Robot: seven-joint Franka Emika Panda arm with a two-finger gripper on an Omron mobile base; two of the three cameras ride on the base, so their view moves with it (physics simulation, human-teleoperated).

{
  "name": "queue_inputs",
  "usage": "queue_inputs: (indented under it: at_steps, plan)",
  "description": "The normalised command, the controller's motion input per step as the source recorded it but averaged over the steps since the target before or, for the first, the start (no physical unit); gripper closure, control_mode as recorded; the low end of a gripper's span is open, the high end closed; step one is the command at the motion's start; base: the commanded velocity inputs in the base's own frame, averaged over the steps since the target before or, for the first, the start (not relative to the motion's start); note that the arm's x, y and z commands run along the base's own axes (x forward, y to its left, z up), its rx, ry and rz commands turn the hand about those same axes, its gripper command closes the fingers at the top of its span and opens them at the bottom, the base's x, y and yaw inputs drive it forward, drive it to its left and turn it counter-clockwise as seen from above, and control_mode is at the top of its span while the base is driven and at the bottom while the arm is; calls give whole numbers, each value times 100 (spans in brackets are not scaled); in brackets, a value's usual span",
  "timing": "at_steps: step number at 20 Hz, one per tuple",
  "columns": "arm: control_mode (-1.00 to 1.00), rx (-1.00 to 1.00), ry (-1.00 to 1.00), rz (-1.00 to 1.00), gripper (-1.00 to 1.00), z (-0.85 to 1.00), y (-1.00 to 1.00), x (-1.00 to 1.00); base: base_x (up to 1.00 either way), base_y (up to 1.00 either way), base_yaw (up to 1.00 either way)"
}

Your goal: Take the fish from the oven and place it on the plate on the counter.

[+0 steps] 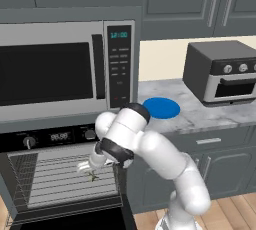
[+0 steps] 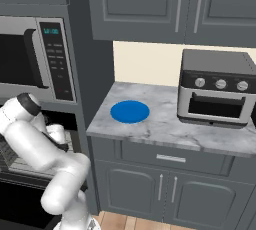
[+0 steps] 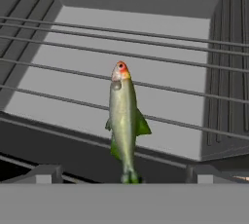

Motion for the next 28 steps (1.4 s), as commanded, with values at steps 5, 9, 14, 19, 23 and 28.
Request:
queue_inputs:
  at_steps: [5, 9, 14, 19, 23, 28]
  plan:
    - [-100, 0, 0, 0, -100, -6, 7, 0, 0, 0, 0]
    - [-100, 0, 0, 0, -100, -17, 0, -4, 0, 0, 0]
    - [-100, 0, 0, 0, -100, -10, 2, -5, 0, 0, 0]
    - [-100, 0, 0, 0, -100, 0, 7, 2, 0, 0, 0]
    - [-100, 0, 0, 0, -100, 4, 0, 0, 0, 0, 0]
    - [-100, 0, 0, 0, -100, 13, 0, 3, 0, 0, 0]
